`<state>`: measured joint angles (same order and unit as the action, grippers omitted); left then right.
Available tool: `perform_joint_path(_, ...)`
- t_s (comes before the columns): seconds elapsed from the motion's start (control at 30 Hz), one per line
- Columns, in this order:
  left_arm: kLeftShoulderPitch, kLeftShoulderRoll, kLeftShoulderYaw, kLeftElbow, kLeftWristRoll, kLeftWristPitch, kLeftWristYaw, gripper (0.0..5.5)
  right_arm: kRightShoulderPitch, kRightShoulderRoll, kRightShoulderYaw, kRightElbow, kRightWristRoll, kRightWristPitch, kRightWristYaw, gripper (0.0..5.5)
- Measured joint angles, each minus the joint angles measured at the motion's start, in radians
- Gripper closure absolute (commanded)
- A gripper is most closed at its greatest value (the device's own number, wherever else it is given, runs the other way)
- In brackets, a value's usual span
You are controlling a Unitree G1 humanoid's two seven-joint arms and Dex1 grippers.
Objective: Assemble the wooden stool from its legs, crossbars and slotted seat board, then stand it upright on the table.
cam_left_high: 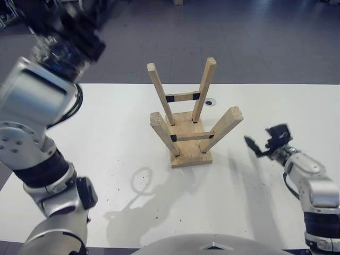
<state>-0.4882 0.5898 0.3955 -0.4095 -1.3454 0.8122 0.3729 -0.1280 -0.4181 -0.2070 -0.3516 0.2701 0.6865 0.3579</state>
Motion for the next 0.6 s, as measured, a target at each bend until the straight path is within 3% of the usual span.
perform_joint_path(0.07, 0.165, 0.006, -0.079, 0.015, 0.192, -0.019, 0.009, 1.37, -0.109, 0.042, -0.042, -0.079, 0.051, 0.076, -0.074, 2.04)
perform_joint_path(0.13, 0.38, -0.008, -0.258, 0.054, 0.444, -0.093, -0.013, 1.37, -0.297, 0.137, -0.093, -0.182, 0.154, 0.196, -0.199, 2.04)
perform_joint_path(0.23, 0.576, -0.132, -0.493, 0.145, 0.663, -0.188, -0.092, 1.37, -0.502, 0.325, -0.112, -0.342, 0.341, 0.377, -0.353, 2.04)
perform_joint_path(0.33, 0.578, -0.199, -0.527, 0.165, 0.762, -0.242, -0.131, 1.37, -0.526, 0.431, -0.119, -0.382, 0.446, 0.506, -0.444, 2.04)
perform_joint_path(0.47, 0.578, -0.253, -0.531, 0.17, 0.822, -0.251, -0.177, 1.37, -0.522, 0.436, -0.137, -0.403, 0.501, 0.578, -0.48, 2.04)
perform_joint_path(0.6, 0.585, -0.264, -0.502, 0.18, 0.864, -0.248, -0.222, 1.37, -0.675, 0.413, -0.195, -0.39, 0.5, 0.415, -0.514, 2.04)
